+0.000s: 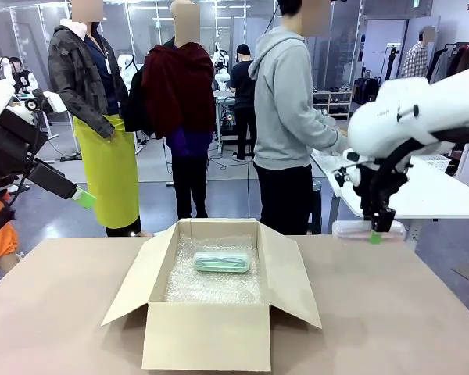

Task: Pack the glasses set securely to prepare it for shipping.
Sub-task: Put the Glasses case from the right side of the table into the Package Box.

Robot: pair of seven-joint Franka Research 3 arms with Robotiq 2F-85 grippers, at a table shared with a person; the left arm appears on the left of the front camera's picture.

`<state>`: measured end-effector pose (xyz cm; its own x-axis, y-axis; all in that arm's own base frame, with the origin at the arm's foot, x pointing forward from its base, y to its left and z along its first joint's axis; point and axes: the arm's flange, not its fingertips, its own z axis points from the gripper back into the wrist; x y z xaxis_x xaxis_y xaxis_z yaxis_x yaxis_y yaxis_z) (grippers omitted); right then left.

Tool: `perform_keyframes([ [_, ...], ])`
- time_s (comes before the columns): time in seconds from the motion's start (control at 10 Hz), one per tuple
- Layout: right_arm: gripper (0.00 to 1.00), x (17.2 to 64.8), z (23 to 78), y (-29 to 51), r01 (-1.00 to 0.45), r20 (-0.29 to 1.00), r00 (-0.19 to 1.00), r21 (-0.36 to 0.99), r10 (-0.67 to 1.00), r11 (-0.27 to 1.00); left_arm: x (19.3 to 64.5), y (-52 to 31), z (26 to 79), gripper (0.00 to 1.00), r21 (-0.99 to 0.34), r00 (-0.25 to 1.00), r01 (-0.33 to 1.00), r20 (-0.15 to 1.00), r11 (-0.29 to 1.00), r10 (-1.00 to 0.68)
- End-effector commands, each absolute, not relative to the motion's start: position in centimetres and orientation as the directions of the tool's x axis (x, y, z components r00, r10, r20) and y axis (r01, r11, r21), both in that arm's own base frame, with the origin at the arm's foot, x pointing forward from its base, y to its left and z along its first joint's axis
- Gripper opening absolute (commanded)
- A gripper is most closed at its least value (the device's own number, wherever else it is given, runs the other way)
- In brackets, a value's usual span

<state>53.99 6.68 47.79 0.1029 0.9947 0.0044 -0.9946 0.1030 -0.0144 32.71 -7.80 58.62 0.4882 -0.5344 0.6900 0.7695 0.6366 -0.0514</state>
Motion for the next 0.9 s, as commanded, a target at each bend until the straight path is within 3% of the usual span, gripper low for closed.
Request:
perform_keyframes([
  [0.0,0.32,54.0,49.3,10.3,-0.989,-0.011,0.146,0.009,0.989,0.146,32.7,-7.6,58.8,1.00,-0.055,0.481,0.777,0.695,0.628,-0.534],
  [0.4,0.32,54.5,50.3,22.0,-0.979,0.016,0.200,0.030,0.980,0.200,32.7,-7.6,58.8,1.00,-0.055,0.481,0.777,0.695,0.628,-0.534],
  [0.8,0.32,54.3,47.2,32.1,-0.972,0.034,0.232,0.047,0.972,0.230,32.7,-7.6,58.8,1.00,-0.055,0.481,0.777,0.695,0.628,-0.534],
])
